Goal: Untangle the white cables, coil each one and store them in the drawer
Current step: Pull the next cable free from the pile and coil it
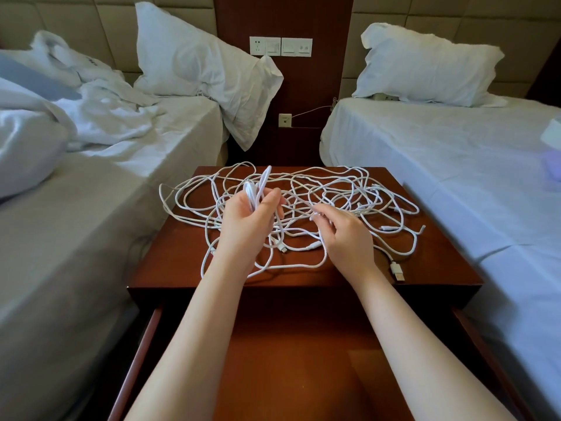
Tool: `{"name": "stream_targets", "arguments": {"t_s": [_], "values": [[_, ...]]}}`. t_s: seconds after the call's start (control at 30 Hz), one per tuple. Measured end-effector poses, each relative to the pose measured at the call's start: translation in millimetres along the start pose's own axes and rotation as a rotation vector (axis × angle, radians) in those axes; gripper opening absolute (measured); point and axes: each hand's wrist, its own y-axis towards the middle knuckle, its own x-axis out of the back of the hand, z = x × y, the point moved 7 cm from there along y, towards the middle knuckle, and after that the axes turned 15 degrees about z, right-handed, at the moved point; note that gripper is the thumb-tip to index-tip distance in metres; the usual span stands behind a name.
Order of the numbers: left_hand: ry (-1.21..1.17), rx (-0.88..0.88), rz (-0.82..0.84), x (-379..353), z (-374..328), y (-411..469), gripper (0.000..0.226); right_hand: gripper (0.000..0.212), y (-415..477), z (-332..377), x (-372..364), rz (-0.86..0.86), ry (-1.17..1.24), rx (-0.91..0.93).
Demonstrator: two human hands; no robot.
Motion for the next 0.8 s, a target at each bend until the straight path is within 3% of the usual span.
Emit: {"name": "stream_targets", "arguments": {"t_s": [0.2,0.33,0.5,0.67,0.8], "values": [[-0.046,-0.010,-0.087,10.9,3.7,-2.1,0.029,0.032,1.2,-7.1,-2.2,0.133,0.194,-0.111],[-0.088,-0.082,-0.036,2.1,-4.2,-2.3,0.029,0.029,-1.1,-27.6,4.8,0.009,0.343,-0.244],[-0.059,-0.115,-0.067,2.1,-8.6,-2.1,0.027,0.027,-2.5,-19.5,3.8,0.001,0.190,-0.198],[0.070,0.063,-0.085,-1.0,9.4,0.7,0.024,0.032,-4.0,-17.0,12.2,-0.069,0.039,-0.208],[0.097,0.096,-0.116,5.4,18.6,2.0,0.022,0.023,-7.9,2.5,13.5,-0.181,-0.084,-0.011]]}}
